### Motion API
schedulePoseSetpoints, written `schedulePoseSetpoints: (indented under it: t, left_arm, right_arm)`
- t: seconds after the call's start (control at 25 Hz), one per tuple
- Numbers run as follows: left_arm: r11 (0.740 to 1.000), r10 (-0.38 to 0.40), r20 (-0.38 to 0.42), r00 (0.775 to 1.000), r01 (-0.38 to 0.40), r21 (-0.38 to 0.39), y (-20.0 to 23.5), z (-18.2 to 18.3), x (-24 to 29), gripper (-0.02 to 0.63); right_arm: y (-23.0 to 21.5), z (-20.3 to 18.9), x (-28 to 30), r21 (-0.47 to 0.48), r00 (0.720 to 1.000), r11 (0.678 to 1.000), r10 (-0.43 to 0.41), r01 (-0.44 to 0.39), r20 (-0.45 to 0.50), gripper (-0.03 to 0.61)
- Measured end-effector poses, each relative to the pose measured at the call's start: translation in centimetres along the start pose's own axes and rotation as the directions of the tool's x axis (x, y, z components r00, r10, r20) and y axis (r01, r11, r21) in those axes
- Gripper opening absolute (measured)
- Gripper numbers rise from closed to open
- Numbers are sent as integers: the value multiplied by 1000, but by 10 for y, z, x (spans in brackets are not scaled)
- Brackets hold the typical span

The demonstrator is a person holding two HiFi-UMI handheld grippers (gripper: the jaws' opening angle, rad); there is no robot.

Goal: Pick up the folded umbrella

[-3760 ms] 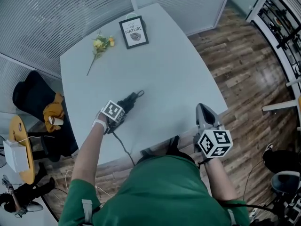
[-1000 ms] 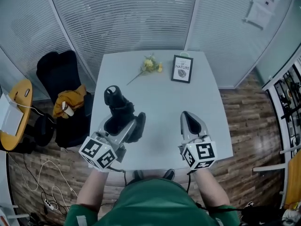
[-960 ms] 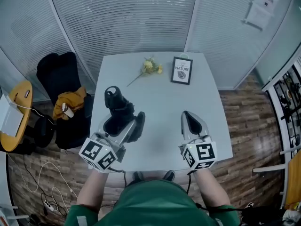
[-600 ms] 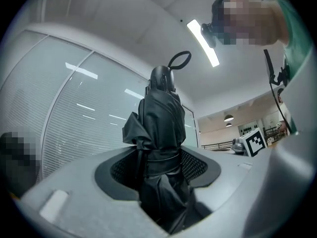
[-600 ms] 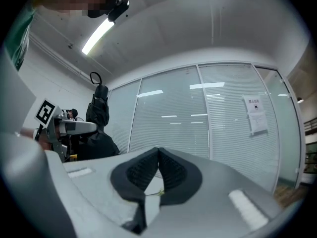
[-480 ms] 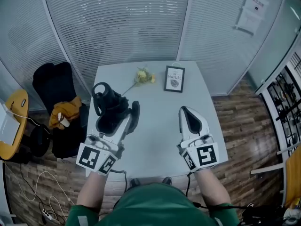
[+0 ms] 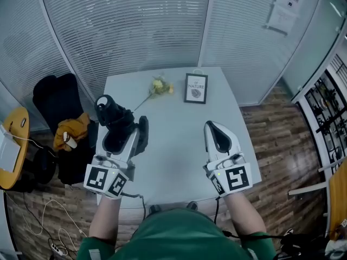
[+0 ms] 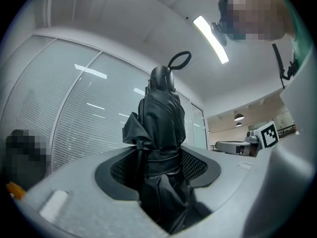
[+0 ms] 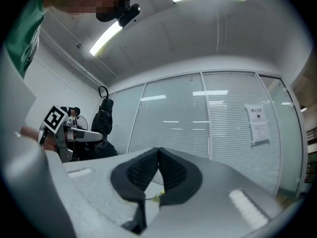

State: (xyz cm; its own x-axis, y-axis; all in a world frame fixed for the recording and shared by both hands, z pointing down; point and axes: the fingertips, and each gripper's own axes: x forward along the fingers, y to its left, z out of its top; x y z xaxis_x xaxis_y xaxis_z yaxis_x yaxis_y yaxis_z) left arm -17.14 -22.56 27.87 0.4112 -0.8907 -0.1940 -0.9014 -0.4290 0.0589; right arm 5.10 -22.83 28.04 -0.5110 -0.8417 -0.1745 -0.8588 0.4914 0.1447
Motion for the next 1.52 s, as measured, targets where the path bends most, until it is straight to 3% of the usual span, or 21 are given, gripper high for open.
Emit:
schedulePoseSetpoints:
  t: [0.24, 0.56, 1.52]
  left_arm:
    - [1000, 2, -30, 1000, -2, -24, 9, -13, -10, 258]
    - [998, 12, -35, 999, -14, -62, 13, -19, -11, 258]
    - [998, 29, -30, 999, -31, -51, 15, -17, -15, 258]
  right_arm:
    - [-12, -2, -13, 28, 998, 999, -45, 44, 37, 3]
    - [-27, -15, -13, 31, 998, 998, -59, 59, 10, 3]
    - [-32, -16, -16, 0, 998, 998, -63, 63, 9, 3]
